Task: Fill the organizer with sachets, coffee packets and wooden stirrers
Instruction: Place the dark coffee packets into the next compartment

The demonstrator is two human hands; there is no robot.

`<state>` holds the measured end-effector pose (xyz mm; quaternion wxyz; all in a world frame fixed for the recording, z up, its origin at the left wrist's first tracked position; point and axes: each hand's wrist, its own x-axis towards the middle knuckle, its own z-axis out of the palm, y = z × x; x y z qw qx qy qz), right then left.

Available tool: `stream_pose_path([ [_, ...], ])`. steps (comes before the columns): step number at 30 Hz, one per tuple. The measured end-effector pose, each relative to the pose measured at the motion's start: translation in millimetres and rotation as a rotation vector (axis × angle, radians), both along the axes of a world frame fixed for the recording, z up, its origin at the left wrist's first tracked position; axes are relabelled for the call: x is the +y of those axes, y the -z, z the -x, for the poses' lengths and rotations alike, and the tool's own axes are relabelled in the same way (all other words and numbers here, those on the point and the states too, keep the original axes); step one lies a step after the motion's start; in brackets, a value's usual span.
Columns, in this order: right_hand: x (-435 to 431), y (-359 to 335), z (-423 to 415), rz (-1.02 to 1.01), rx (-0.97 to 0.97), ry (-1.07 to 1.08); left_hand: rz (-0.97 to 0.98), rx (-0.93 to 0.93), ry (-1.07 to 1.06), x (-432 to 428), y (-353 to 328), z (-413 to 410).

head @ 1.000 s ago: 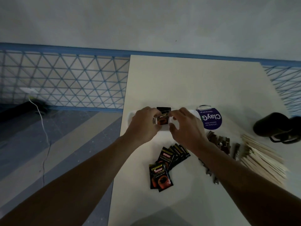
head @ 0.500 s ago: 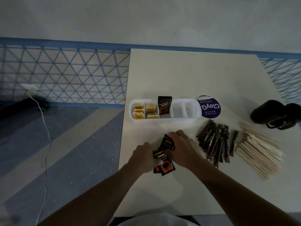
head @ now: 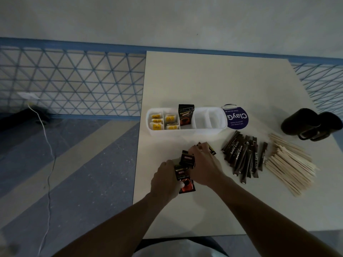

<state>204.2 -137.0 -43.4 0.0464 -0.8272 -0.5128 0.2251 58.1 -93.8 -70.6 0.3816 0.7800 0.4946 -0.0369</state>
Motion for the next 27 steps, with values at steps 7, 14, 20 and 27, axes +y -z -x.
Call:
stream_pose_path([
  [7,-4.4,5.9,-4.1,0.029,0.105,-0.053,-0.051,-0.114,0.007,-3.0,-8.3,-0.5],
  [14,-11.7,6.6,0.3,-0.041,0.294,-0.093,-0.020,-0.171,-0.035,7.1,-11.2,-6.7],
  [20,-12.0,-5.4,-10.4,-0.026,0.429,0.043,-0.016,-0.123,0.063,13.9,-18.6,-10.0],
  [27,0.4,-26.1,-26.7,-0.161,0.532,0.246,0.335,-0.288,0.013,27.5,-45.9,-27.4],
])
